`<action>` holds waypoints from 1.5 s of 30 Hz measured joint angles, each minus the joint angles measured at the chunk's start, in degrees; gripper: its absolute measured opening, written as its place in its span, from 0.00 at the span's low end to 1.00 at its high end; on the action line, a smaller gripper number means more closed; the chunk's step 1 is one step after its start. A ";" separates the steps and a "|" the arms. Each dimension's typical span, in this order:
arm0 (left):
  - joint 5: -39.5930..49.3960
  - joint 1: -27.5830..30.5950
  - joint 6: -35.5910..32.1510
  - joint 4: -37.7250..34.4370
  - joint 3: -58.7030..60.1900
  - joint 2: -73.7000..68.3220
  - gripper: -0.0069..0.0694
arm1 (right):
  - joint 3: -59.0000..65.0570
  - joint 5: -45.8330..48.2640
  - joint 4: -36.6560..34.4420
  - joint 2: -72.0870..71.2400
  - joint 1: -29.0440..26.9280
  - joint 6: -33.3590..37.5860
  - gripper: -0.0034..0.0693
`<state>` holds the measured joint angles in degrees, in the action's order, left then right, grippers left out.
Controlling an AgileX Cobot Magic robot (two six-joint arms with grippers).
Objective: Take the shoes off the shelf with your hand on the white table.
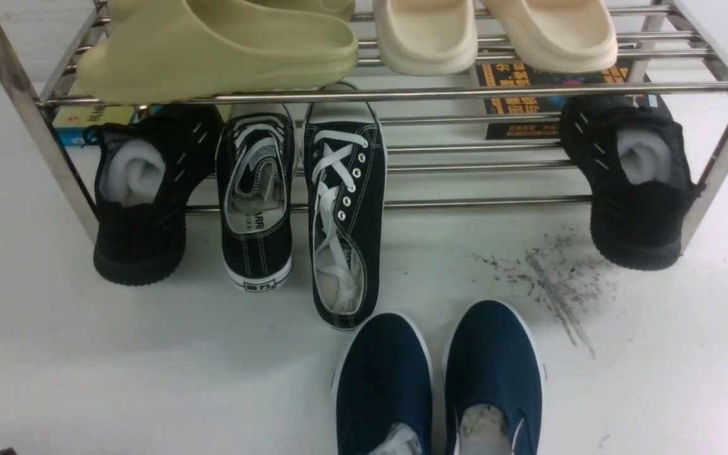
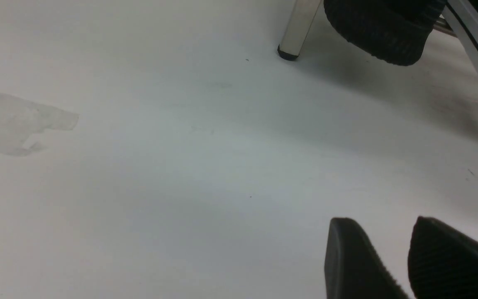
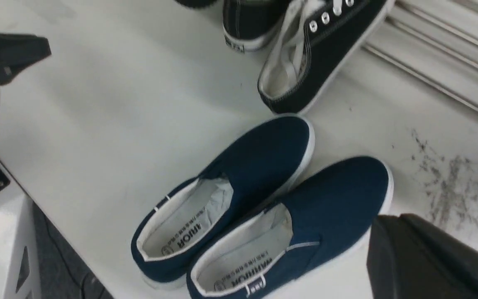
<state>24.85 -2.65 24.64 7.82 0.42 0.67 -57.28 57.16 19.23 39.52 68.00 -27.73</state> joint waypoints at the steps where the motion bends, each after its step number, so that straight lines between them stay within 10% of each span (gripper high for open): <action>1: 0.00 0.00 0.00 0.00 0.00 0.00 0.41 | 4.42 -5.01 0.54 -2.74 0.00 0.00 0.03; 12: 0.00 0.00 0.00 0.00 0.00 0.00 0.41 | 26.53 -32.76 2.23 -12.68 0.00 0.00 0.03; 45: 0.00 0.00 0.00 0.00 0.00 0.00 0.41 | 33.43 -38.25 -2.49 -14.78 -0.17 2.92 0.05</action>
<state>24.85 -2.65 24.64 7.82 0.42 0.67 -23.85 18.91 16.74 24.73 67.83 -24.82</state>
